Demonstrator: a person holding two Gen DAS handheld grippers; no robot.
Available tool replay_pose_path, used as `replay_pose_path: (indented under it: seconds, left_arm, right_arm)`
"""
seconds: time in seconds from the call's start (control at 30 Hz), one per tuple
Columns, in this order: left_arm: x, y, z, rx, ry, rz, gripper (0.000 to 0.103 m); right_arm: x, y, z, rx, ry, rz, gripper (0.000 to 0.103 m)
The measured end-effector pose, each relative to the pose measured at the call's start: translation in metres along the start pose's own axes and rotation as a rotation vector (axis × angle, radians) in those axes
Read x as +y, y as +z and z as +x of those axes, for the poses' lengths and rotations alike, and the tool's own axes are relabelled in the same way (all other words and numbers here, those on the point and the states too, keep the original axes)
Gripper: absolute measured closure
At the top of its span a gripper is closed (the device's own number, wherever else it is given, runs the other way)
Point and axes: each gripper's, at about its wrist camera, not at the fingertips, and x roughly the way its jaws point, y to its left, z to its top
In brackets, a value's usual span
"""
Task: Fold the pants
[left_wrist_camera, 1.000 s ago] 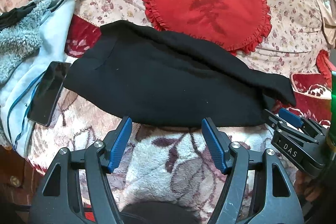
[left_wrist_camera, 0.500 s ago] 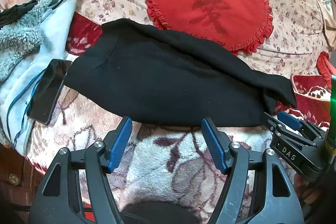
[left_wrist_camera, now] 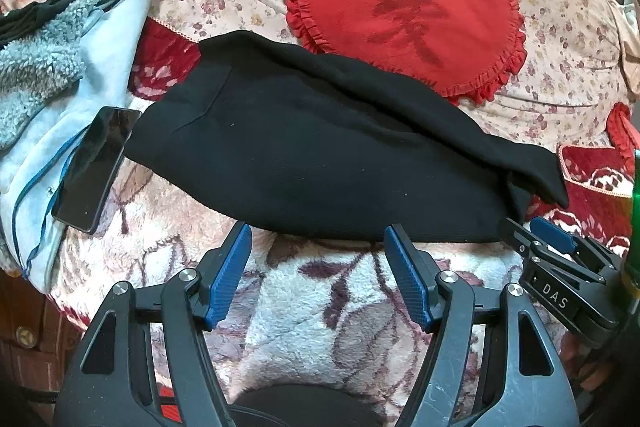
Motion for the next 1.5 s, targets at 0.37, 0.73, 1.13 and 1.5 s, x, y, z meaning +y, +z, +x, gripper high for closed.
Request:
replay_pose_path:
  seconds: [0.37,0.73,1.13,1.5]
  left_arm:
    - [0.002,0.001,0.002,0.006,0.003,-0.004,0.034]
    - [0.02,0.002,0.007,0.016,0.021,-0.04,0.034]
    - [0.078,0.01,0.029,0.071,0.037,-0.222,0.034]
    - [0.093,0.024,0.067,0.117,0.012,-0.32,0.034]
  right_arm:
    - [-0.001,0.0,0.004,0.015,0.0,0.004,0.054]
    - [-0.016,0.0,0.008,0.033,-0.012,0.039,0.054]
    - [-0.061,-0.005,0.019,0.071,0.042,0.18,0.054]
    - [-0.068,0.005,0.036,0.086,0.037,0.219,0.054]
